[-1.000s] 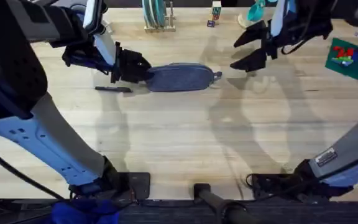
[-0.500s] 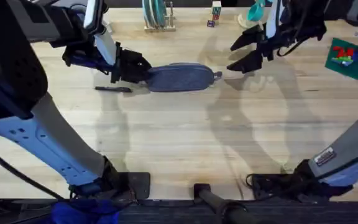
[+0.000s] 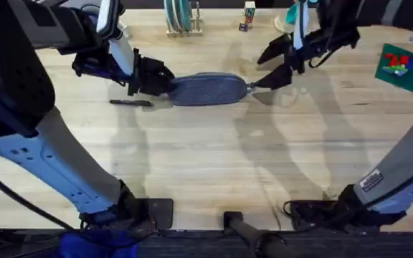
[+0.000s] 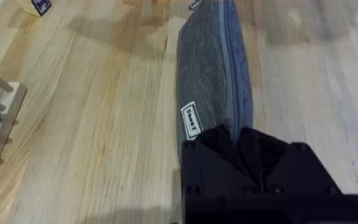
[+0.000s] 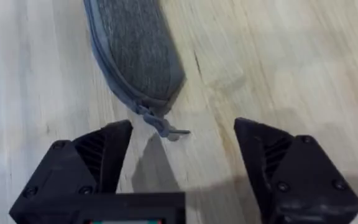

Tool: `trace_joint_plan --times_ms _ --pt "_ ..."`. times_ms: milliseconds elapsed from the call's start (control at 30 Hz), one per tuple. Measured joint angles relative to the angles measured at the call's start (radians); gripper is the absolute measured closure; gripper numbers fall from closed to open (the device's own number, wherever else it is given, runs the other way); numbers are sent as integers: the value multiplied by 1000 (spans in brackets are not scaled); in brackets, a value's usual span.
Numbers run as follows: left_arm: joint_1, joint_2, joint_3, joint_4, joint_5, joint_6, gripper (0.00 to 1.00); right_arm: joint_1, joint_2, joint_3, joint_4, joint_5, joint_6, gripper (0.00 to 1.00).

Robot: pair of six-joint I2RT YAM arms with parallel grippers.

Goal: Unzip the bag, pick up the pens from the table one at a time and place them inside, then zip the bag closed.

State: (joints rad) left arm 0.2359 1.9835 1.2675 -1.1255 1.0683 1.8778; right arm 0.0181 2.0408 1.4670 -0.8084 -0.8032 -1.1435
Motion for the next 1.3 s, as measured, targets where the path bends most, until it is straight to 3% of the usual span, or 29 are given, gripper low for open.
trace_joint_plan --times_ms 1300 --pt "-2 0 0 1 -4 0 960 78 49 0 -15 79 14 6"
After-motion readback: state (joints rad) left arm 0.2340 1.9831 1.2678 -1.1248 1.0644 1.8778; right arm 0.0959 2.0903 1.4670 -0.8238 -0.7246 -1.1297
